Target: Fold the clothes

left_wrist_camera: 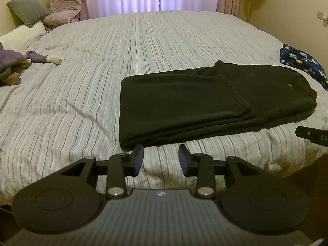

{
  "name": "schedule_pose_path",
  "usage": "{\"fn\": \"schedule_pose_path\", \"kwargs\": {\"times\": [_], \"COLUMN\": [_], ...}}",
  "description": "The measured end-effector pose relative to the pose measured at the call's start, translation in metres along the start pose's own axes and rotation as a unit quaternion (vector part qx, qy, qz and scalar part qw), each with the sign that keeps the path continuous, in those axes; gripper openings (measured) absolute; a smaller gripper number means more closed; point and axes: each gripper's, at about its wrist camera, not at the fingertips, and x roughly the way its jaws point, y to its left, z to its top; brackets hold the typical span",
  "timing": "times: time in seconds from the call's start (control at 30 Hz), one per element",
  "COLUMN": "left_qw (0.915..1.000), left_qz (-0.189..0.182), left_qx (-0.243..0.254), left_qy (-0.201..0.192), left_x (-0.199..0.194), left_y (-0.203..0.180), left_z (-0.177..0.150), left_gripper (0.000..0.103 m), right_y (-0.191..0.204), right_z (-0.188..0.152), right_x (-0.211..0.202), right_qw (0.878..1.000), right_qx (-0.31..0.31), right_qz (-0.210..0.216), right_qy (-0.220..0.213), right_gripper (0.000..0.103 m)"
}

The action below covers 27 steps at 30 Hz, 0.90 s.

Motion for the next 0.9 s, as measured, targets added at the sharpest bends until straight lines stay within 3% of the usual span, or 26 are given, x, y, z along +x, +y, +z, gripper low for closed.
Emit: {"fn": "schedule_pose_path", "kwargs": {"times": [0.6, 0.9], "left_qw": [0.9999, 0.9998], "left_qz": [-0.002, -0.007], "left_qx": [-0.007, -0.017], "left_qy": [0.015, 0.008], "left_x": [0.019, 0.045], "left_y": [0.003, 0.008], "left_z": [0.002, 0.026], "left_gripper": [0.033, 0.033], "right_y": [-0.022, -0.053], "right_z": [-0.006, 0.037], "right_x": [0.014, 0.036], "right_qw": [1.000, 0.997], "right_qx": [0.014, 0.051], "right_qz": [-0.013, 0.004], "right_qy": [0.016, -0.054], "right_gripper": [0.044, 0.044]}}
